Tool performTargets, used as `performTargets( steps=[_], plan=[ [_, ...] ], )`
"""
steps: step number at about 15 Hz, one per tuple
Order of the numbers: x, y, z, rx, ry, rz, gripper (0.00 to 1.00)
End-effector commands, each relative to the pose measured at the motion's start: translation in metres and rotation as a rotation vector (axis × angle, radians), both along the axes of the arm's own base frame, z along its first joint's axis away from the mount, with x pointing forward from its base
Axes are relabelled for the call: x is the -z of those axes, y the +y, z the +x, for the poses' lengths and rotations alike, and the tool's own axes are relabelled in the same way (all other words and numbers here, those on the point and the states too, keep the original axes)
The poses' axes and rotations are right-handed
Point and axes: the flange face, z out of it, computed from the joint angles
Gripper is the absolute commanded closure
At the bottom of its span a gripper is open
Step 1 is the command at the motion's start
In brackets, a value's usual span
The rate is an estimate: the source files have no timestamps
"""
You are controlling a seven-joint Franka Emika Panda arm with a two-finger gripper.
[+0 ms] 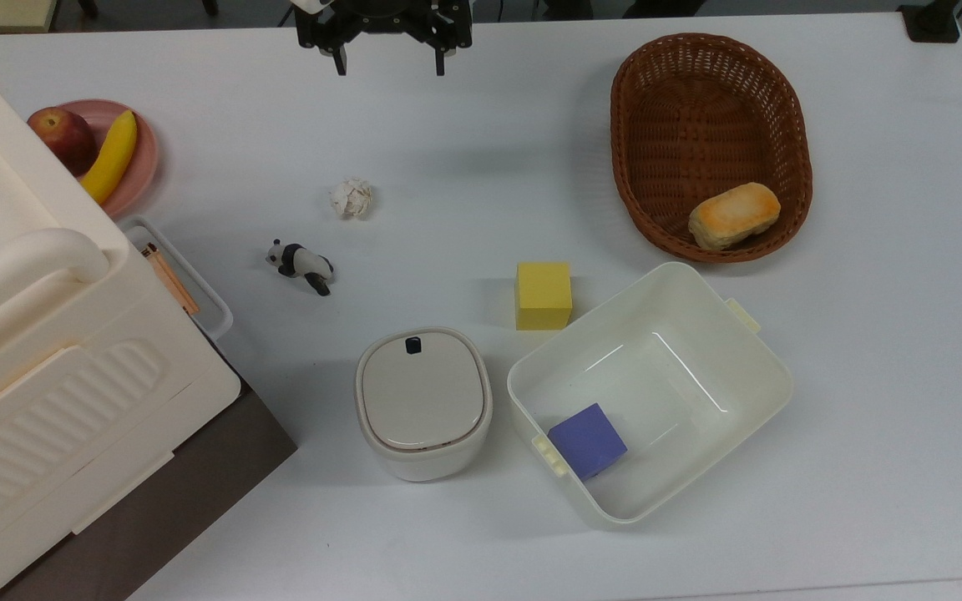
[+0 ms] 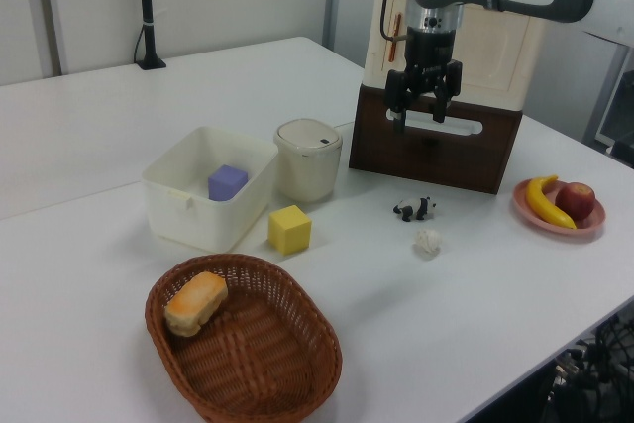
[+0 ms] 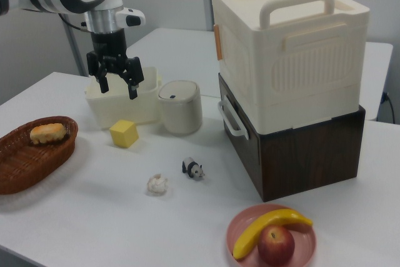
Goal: Open the trash can
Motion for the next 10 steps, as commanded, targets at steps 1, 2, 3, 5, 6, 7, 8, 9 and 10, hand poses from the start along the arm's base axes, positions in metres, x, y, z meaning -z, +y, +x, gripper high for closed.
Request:
performTargets(
  steps=[1, 2, 3, 5, 6, 7, 8, 9, 10],
  plan=[
    [-0.0014, -0.0009, 0.0037, -0.072, -0.013, -0.013, 0.0],
    [-0.0012, -0.0009, 0.0035, -0.072, -0.012, -0.013, 0.0],
    [-0.0012, -0.0011, 0.0035, -0.072, -0.012, -0.014, 0.0],
    [-0.0012, -0.0011, 0.0035, -0.074, -0.012, -0.014, 0.0],
    [-0.0012, -0.0011, 0.0035, -0.075, -0.012, -0.014, 0.0],
    [-0.0013, -0.0014, 0.0035, -0.077, -0.012, -0.017, 0.0],
    [-0.0013, -0.0015, 0.0035, -0.079, -0.012, -0.018, 0.0],
    [-0.0013, -0.0019, 0.0035, -0.081, -0.011, -0.021, 0.0],
    [-0.0006, -0.0012, 0.0034, -0.082, -0.01, -0.023, 0.0]
  ],
)
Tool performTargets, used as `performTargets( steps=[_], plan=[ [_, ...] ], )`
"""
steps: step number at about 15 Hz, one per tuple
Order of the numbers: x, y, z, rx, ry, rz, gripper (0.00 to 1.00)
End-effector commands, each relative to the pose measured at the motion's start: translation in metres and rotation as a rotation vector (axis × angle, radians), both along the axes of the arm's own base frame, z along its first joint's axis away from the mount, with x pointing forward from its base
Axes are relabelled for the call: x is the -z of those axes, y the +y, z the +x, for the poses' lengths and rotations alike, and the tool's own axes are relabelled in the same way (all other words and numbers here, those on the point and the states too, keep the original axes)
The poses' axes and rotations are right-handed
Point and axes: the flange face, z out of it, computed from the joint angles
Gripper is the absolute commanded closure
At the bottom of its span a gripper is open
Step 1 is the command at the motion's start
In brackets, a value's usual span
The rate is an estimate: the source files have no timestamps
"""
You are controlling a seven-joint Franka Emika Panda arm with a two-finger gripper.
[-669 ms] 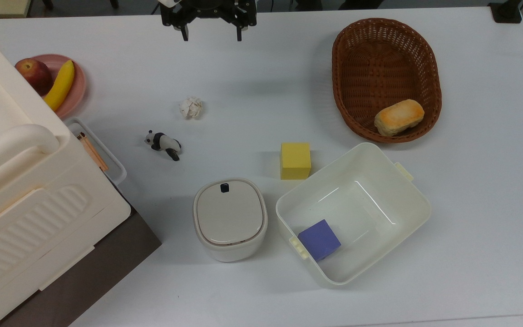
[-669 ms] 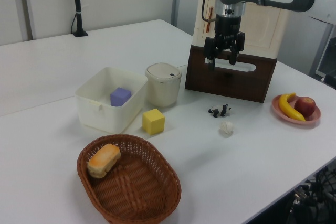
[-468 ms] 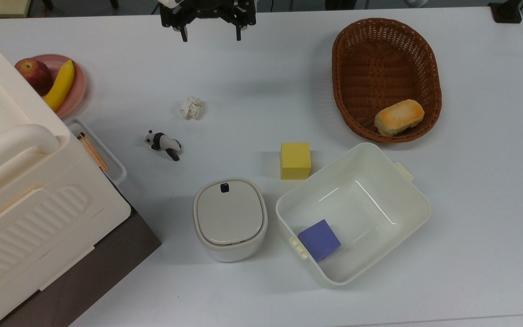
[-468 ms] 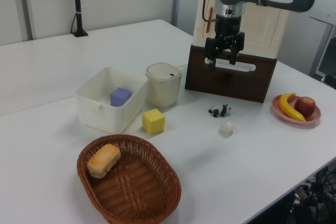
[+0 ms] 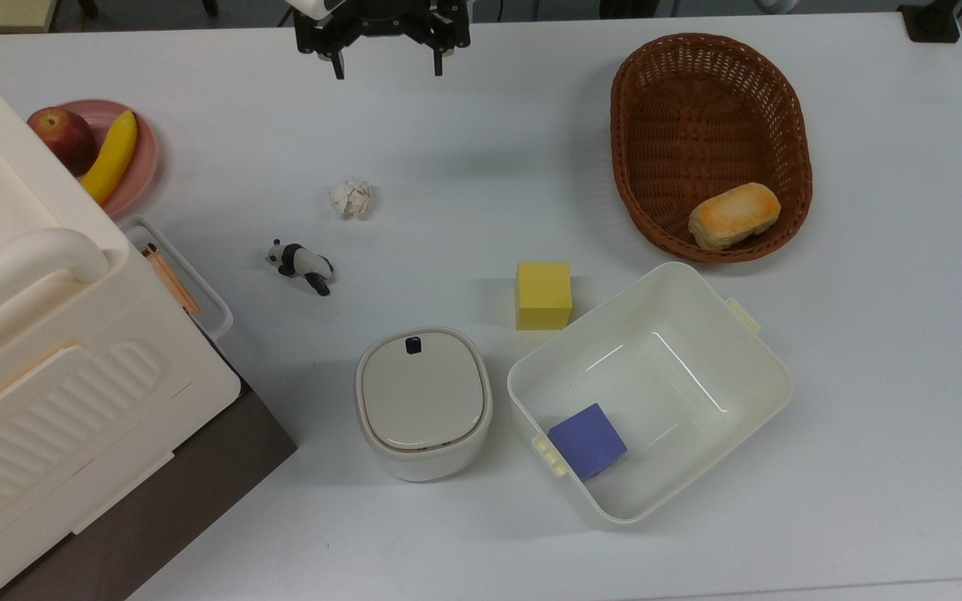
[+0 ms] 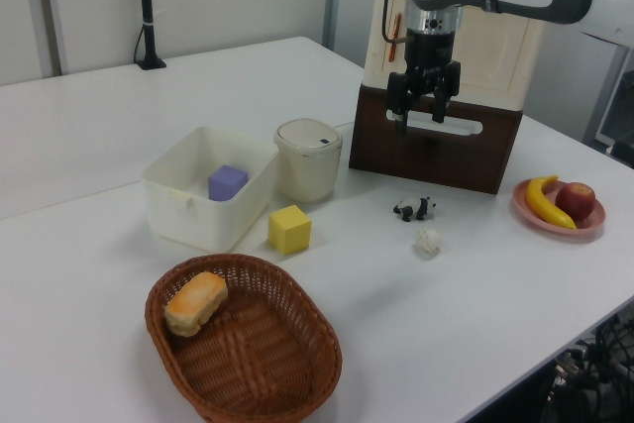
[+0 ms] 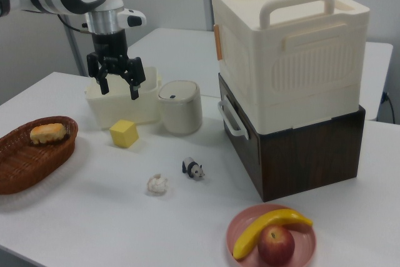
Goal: Open the trash can
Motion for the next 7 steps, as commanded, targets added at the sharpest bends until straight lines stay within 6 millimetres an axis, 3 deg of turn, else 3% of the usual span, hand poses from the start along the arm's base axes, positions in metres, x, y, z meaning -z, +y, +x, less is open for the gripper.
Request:
performTargets(
  steps=[1, 7],
  plan=[
    [-0.0026, -0.0007, 0.0017, -0.03, -0.009, -0.02, 0.0],
    [-0.0012, 0.0037, -0.0003, -0.064, 0.004, -0.023, 0.03]
  ],
)
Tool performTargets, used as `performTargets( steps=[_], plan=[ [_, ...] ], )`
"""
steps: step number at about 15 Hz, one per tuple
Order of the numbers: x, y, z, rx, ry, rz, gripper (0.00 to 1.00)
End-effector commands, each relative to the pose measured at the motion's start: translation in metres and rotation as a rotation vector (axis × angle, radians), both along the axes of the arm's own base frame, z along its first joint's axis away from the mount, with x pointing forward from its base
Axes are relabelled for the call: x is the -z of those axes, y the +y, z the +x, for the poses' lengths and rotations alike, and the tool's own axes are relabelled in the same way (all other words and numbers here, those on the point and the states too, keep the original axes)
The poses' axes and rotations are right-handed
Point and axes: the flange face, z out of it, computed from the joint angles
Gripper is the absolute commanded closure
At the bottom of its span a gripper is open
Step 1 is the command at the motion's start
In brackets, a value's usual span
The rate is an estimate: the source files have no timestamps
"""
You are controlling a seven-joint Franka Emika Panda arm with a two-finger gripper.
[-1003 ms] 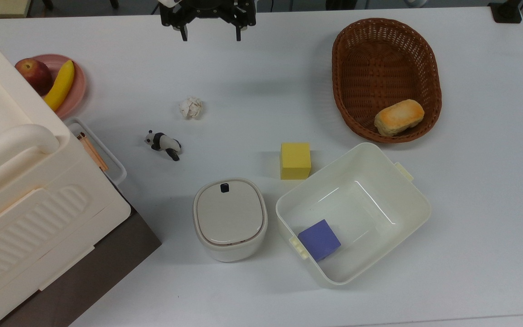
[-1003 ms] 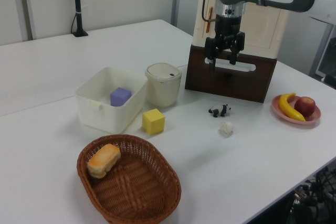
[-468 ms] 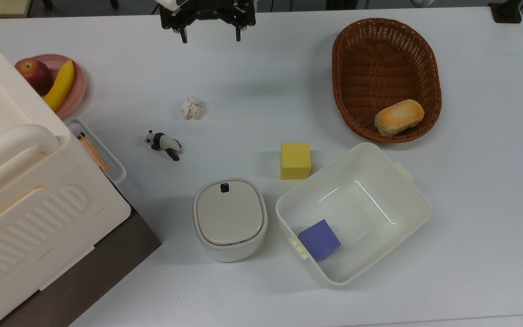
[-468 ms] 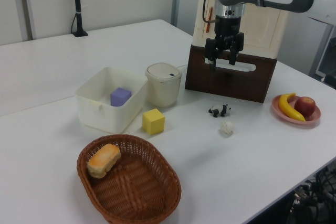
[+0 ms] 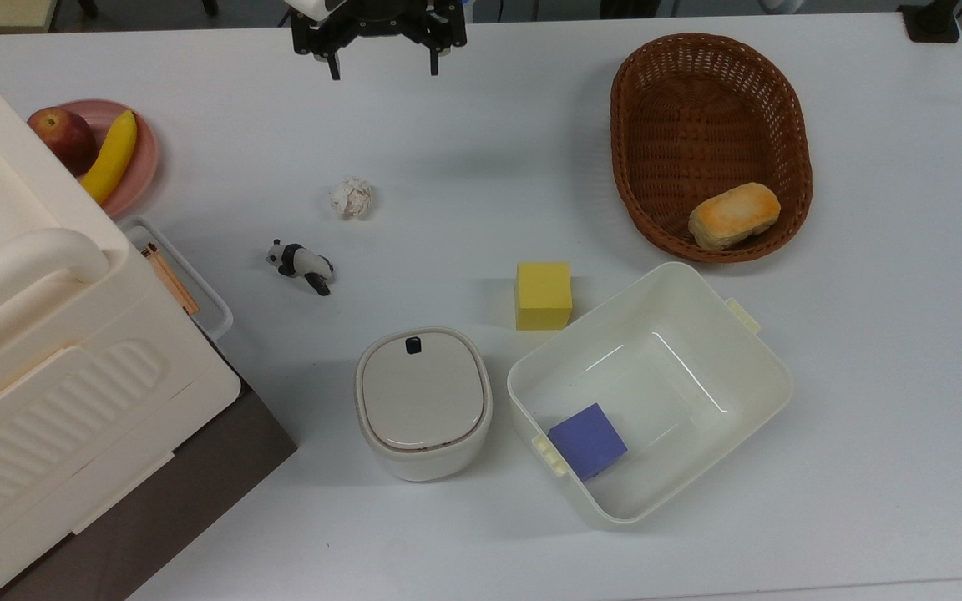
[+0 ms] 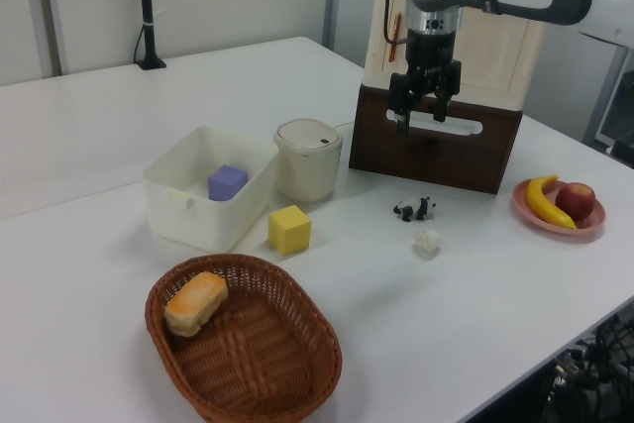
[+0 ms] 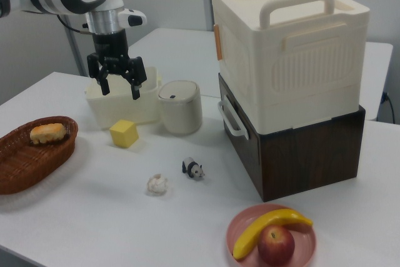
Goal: Open the trash can
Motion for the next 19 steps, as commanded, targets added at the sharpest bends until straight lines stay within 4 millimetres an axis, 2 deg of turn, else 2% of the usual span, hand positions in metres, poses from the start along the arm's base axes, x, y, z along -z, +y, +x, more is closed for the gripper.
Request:
performTargets(
  steps=[1, 4, 6, 12, 13, 14, 16, 17, 19],
  plan=[
    [-0.001, 0.006, 0.0, -0.039, 0.005, -0.012, 0.04],
    [0.0, 0.006, -0.001, -0.039, 0.008, -0.012, 0.14],
    [-0.002, 0.003, -0.001, -0.035, 0.005, -0.012, 0.17],
    [-0.011, -0.004, -0.003, -0.03, -0.012, -0.013, 0.19],
    [-0.015, -0.002, 0.004, -0.023, -0.035, -0.014, 0.29],
    [-0.02, -0.002, 0.008, -0.028, -0.055, -0.012, 0.5],
    [-0.021, 0.002, 0.014, -0.036, -0.094, 0.001, 0.8],
    [-0.026, 0.007, 0.025, -0.034, -0.186, 0.013, 0.87],
    [-0.024, 0.009, 0.047, -0.024, -0.314, 0.049, 0.88]
  ],
)
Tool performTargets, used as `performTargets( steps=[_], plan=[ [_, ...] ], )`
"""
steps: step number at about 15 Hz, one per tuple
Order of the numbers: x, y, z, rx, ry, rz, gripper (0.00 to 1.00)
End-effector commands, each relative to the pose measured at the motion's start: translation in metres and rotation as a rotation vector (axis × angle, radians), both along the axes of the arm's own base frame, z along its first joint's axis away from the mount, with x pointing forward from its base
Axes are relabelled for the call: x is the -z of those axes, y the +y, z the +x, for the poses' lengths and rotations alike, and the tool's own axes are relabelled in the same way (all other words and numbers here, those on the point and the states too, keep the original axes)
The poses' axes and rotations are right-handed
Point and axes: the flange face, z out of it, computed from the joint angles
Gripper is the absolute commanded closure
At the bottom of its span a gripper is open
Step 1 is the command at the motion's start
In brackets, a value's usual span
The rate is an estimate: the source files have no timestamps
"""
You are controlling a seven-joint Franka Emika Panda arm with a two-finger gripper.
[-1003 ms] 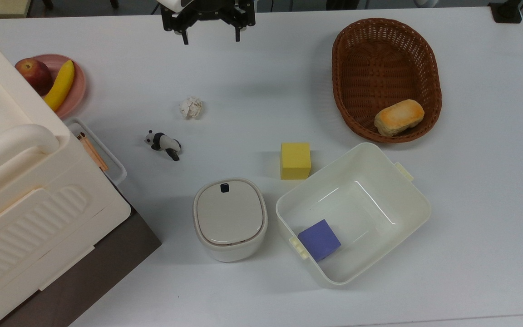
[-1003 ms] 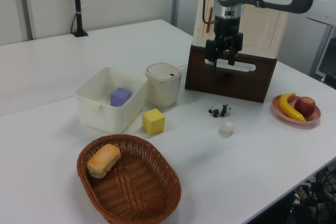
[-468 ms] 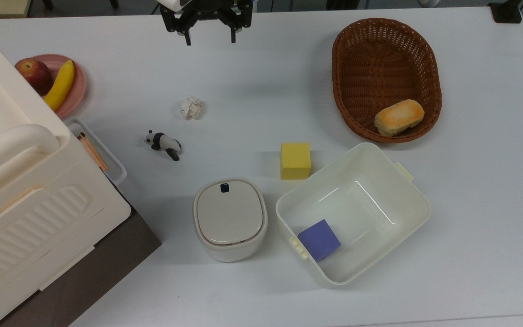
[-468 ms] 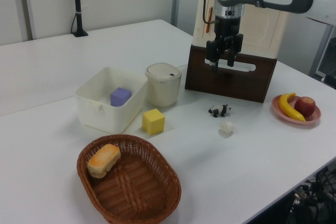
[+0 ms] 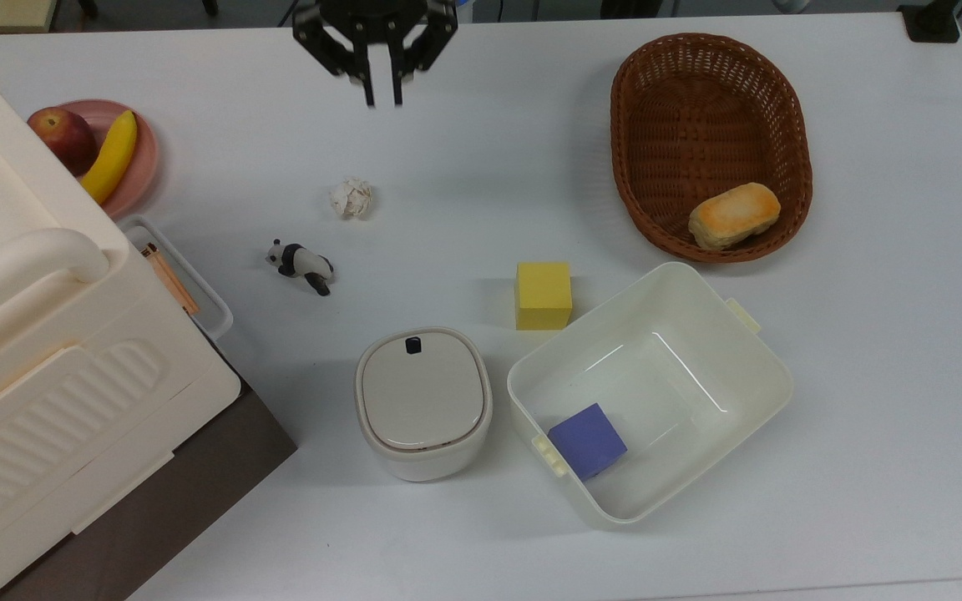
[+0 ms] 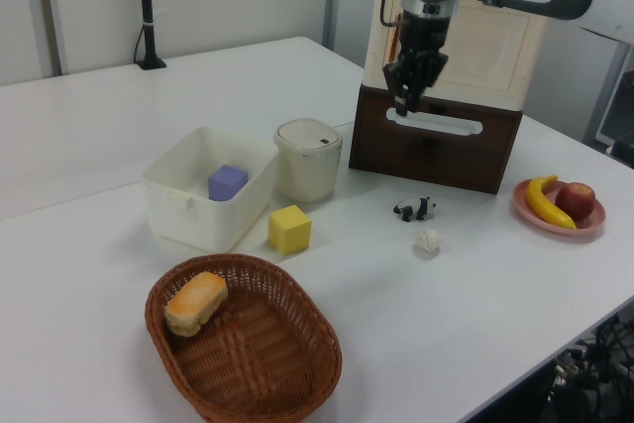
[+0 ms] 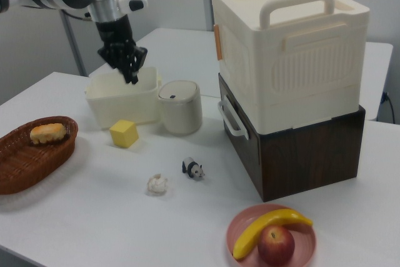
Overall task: Open the trash can
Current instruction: 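Move the gripper over the cream trash can lid and lower it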
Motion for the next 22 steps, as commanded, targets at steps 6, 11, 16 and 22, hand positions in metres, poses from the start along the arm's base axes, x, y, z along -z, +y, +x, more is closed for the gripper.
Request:
performTargets(
  steps=[6, 11, 16, 22],
  plan=[
    [0.051, -0.007, 0.087, 0.088, -0.365, 0.028, 0.88],
    [0.125, 0.001, 0.121, 0.072, -0.329, -0.002, 0.86],
    [0.135, 0.009, 0.131, 0.108, -0.369, 0.007, 0.86],
    [0.156, 0.021, 0.137, 0.086, -0.369, 0.001, 0.86]
  ],
)
